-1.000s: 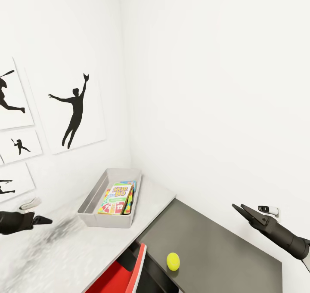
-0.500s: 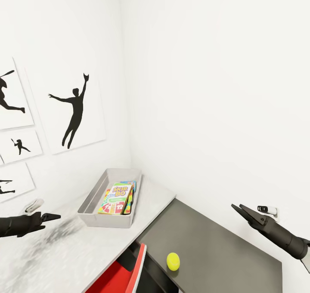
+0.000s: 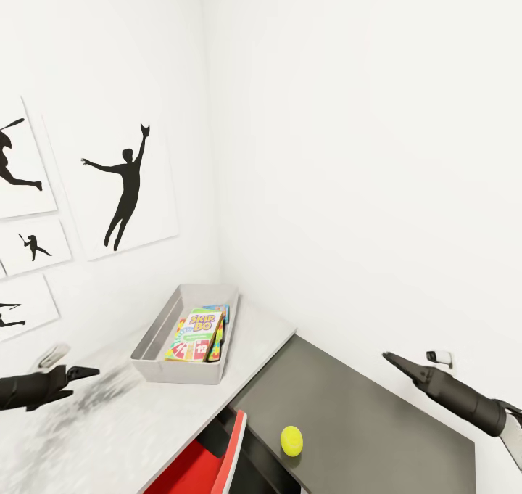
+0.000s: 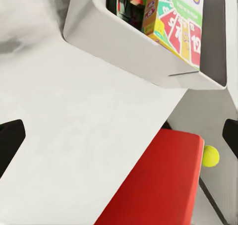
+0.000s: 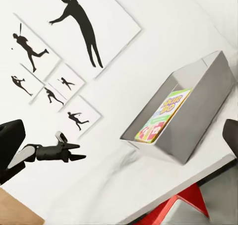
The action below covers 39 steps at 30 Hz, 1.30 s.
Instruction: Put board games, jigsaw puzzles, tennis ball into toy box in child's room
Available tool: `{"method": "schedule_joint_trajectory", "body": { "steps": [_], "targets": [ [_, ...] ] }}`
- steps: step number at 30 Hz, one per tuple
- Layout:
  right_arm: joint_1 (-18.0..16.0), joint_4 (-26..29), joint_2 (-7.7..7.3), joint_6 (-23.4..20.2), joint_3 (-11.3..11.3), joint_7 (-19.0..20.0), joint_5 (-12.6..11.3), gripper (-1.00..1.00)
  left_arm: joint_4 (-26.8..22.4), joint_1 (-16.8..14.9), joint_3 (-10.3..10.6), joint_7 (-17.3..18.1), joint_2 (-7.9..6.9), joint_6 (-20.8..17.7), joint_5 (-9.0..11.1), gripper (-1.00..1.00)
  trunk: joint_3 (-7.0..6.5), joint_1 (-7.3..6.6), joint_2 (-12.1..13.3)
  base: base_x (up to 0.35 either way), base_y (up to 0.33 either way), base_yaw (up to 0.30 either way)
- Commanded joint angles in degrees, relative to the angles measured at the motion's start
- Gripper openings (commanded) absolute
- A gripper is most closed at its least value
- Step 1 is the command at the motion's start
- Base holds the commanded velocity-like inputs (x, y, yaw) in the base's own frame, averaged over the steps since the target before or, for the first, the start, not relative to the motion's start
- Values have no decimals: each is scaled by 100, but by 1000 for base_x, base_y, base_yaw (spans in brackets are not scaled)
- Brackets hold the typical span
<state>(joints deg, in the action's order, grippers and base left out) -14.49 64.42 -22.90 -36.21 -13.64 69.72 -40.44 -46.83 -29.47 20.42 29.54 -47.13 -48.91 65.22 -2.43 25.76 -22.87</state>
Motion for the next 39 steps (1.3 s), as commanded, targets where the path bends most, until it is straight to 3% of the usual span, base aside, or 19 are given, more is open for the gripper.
{"method": "schedule_joint_trajectory", "body": {
  "steps": [1, 3, 10, 15, 21, 22, 27, 28, 29, 30, 31, 34, 39],
  "targets": [
    [-1, 27, 4, -47, -1, -12, 48, 100, 41, -8, 21, 60, 20, 6, 6, 100, 3, 2, -5, 0, 0, 0],
    [-1, 147, 33, -68, 0, -74, 255, 100, 128, -12, 17, 246, 89, 90, -4, 100, 3, 2, -5, 0, 0, 0],
    [-8, 396, 279, -124, 39, -445, 414, 100, 214, -9, 26, 810, 132, 273, -29, 100, 3, 2, -5, 0, 0, 0],
    [-10, 617, 439, -186, 306, -995, 462, 100, 313, -8, 25, 1171, 126, 305, -44, 100, 3, 2, -5, 0, 0, 0],
    [-10, 1264, 646, -586, 889, -2176, 487, 100, 389, -7, 20, 1418, 131, 371, -63, 100, 3, 2, -5, 0, 0, 0],
    [-10, 1470, 749, -756, 1013, -2647, 488, 100, 397, -8, 19, 1447, 132, 413, -66, 100, 3, 2, -5, 0, 0, 0],
    [-26, 1770, 1094, -1190, 1190, -3925, 470, 100, 407, -9, 22, 1482, 133, 474, -69, 100, 3, 2, -5, 0, 0, 0],
    [-64, 1829, 1269, -1395, 1226, -4431, 469, 100, 409, -11, 22, 1490, 133, 485, -69, 100, 3, 2, -5, 0, 0, 0],
    [-102, 1849, 1364, -1510, 1239, -4675, 469, 100, 409, -12, 22, 1492, 133, 489, -70, 100, 3, 2, -5, 0, 0, 0],
    [-102, 1849, 1364, -1510, 1239, -4675, 469, 100, 409, -12, 22, 1492, 133, 489, -70, 100, 3, 2, -5, 0, 0, 0],
    [-241, 1871, 1569, -1756, 1268, -5150, 468, 100, 410, -13, 23, 1494, 130, 498, -68, 100, 3, 2, -5, 0, 0, 0],
    [-519, 1882, 1863, -2095, 1310, -5824, 464, 100, 411, -12, 23, 1494, 128, 507, -65, 100, 3, 2, -5, 0, 0, 0],
    [-973, 1789, 2196, -2342, 1514, -6839, 454, 100, 417, -13, 23, 1494, 126, 517, -63, 100, 3, 2, -5, 0, 0, 0]
  ]
}}
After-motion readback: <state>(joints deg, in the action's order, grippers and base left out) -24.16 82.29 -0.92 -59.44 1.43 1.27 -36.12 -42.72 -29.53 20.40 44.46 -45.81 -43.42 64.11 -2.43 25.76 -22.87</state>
